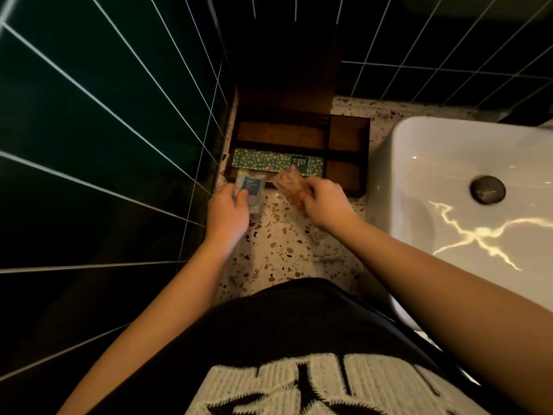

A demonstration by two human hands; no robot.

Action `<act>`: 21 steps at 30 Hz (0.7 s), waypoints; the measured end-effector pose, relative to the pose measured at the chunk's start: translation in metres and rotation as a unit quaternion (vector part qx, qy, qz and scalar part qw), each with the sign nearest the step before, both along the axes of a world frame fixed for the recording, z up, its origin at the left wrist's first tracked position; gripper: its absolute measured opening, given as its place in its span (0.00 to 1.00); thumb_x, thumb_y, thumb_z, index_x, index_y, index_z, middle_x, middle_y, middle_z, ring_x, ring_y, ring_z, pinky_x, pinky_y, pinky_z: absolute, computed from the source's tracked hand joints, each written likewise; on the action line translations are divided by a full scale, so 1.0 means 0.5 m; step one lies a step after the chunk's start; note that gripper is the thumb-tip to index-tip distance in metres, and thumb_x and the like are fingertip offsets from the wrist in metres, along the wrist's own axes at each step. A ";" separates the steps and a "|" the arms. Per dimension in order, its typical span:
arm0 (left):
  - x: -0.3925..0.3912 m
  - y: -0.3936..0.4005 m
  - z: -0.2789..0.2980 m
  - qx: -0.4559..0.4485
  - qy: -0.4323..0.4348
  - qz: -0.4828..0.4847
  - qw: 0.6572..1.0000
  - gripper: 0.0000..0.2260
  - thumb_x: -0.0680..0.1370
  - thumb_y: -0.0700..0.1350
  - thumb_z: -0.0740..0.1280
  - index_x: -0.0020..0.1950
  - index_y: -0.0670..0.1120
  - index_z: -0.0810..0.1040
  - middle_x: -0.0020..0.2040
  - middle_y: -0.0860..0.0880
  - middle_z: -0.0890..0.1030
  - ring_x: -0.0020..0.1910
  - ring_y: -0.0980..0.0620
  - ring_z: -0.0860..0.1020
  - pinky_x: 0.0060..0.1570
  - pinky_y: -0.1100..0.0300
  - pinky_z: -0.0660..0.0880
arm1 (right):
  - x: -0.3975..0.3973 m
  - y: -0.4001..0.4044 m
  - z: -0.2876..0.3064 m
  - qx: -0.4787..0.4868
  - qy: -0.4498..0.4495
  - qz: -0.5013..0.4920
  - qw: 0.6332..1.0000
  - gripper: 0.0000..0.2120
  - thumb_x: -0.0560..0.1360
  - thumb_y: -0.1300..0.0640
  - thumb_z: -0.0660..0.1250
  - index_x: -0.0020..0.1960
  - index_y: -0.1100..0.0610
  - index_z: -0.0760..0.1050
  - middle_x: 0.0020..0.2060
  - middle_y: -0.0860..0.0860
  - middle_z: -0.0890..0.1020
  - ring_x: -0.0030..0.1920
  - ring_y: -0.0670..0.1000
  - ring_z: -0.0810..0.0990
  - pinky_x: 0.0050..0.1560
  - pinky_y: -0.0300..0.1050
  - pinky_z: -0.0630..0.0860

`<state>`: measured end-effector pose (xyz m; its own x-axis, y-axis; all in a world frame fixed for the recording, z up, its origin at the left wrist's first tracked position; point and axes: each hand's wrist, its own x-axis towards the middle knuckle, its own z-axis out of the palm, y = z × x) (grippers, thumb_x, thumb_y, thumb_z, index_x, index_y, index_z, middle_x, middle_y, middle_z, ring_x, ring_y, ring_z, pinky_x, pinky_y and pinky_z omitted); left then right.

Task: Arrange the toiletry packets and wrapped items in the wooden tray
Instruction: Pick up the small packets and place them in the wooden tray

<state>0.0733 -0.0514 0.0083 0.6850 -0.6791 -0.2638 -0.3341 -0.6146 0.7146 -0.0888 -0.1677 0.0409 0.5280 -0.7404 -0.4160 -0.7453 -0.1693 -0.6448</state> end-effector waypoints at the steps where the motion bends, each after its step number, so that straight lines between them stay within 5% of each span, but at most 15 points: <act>1: 0.005 -0.016 0.007 -0.008 0.004 0.005 1.000 0.07 0.84 0.46 0.61 0.54 0.46 0.79 0.46 0.53 0.77 0.43 0.57 0.76 0.39 0.63 0.69 | 0.005 -0.013 0.009 -0.005 -0.011 -0.006 1.000 0.12 0.80 0.58 0.62 0.62 0.57 0.78 0.54 0.56 0.83 0.53 0.58 0.81 0.47 0.44 0.73; 5: 0.028 -0.078 0.017 -0.027 0.005 0.015 1.000 0.08 0.82 0.44 0.64 0.60 0.47 0.77 0.51 0.51 0.79 0.49 0.51 0.79 0.43 0.60 0.73 | 0.030 -0.068 0.024 -0.048 -0.035 -0.007 0.998 0.15 0.79 0.53 0.64 0.64 0.55 0.76 0.54 0.55 0.84 0.53 0.56 0.82 0.54 0.56 0.80; 11: 0.073 -0.138 -0.003 -0.027 -0.005 -0.009 1.000 0.26 0.81 0.40 0.65 0.75 0.60 0.63 0.60 0.52 0.80 0.55 0.53 0.80 0.49 0.56 0.79 | 0.075 -0.135 -0.006 -0.114 0.027 0.041 0.992 0.15 0.78 0.59 0.65 0.64 0.51 0.75 0.55 0.57 0.82 0.53 0.61 0.81 0.50 0.58 0.81; 15: 0.098 -0.152 -0.028 -0.001 -0.036 -0.050 0.998 0.24 0.81 0.39 0.63 0.74 0.61 0.69 0.69 0.50 0.77 0.65 0.49 0.77 0.61 0.51 0.77 | 0.110 -0.148 -0.029 -0.132 0.065 0.088 0.985 0.18 0.78 0.63 0.63 0.65 0.52 0.76 0.60 0.56 0.80 0.58 0.61 0.79 0.54 0.57 0.79; 21: 0.111 -0.157 -0.054 0.059 -0.088 -0.067 0.992 0.22 0.80 0.41 0.63 0.69 0.62 0.72 0.65 0.44 0.77 0.63 0.43 0.75 0.62 0.45 0.76 | 0.142 -0.145 -0.064 -0.104 0.104 0.124 0.981 0.18 0.79 0.64 0.62 0.67 0.53 0.77 0.62 0.56 0.77 0.62 0.60 0.76 0.60 0.56 0.77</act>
<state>0.1289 -0.1297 -0.0188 0.6330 -0.7386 -0.2321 -0.5313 -0.6325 0.5637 -0.0177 -0.2402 0.0090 0.6226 -0.6797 -0.3878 -0.7763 -0.4744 -0.4151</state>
